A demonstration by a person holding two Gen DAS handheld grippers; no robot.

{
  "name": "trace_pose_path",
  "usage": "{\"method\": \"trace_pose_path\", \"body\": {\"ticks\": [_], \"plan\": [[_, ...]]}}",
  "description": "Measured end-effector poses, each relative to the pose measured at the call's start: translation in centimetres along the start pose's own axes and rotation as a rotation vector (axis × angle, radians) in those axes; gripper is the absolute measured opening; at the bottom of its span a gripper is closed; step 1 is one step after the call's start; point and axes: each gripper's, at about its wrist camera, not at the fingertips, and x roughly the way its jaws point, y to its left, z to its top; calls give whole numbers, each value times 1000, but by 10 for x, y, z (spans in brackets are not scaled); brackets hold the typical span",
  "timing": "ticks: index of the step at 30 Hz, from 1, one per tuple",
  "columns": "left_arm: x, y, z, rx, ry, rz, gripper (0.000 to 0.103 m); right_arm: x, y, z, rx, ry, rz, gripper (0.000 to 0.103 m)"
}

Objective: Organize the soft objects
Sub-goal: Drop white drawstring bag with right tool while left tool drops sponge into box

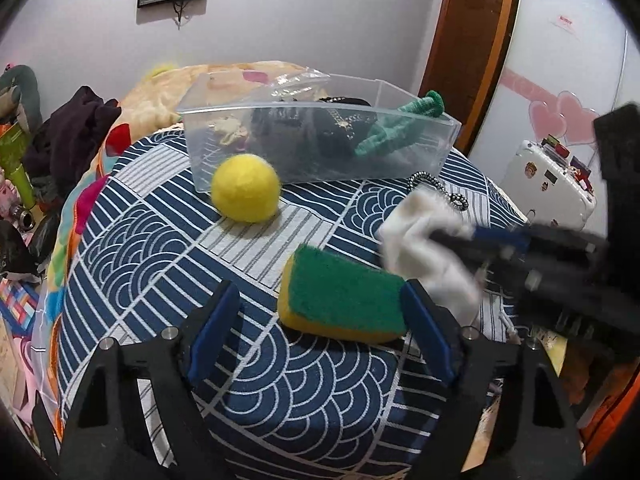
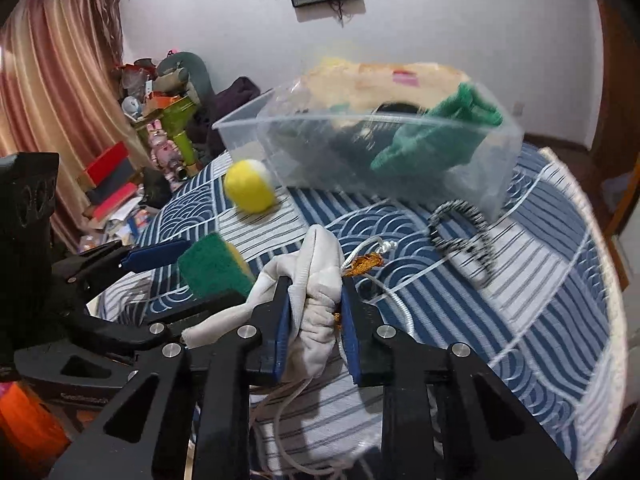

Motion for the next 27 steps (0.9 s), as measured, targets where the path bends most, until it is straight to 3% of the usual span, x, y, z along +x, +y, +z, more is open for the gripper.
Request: {"method": "trace_pose_path", "body": {"ticks": [4,9,20,27], "plan": [[6,-8,2,14,12,-29,74,-20,-24,7,57,-61,-65,21],[9,-19,4,30,29,-90,42,-35,-40,9,97,-96,-100,21],[-13,-6,23,15,-58,-6,37,-40,-40,17,104,-122,-78,21],[-30,8,54,21,-148,38,37,-52,-34,42,85,-203,-86,21]]}}
